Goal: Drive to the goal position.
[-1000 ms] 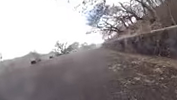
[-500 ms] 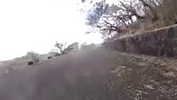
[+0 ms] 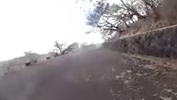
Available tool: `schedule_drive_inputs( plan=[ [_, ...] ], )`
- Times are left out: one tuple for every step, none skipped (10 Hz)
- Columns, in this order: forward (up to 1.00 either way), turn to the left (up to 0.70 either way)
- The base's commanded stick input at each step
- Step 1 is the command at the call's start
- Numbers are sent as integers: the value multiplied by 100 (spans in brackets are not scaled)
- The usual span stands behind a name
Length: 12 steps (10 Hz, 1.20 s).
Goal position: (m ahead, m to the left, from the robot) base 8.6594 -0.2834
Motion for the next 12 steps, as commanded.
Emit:
schedule_drive_inputs(
  plan=[
    [70,0],
    [70,-6],
    [70,-9],
    [70,0],
    [70,0],
    [70,0],
    [70,0],
    [70,0],
    [70,0],
    [70,0],
    [70,0],
    [70,0]
  ],
)
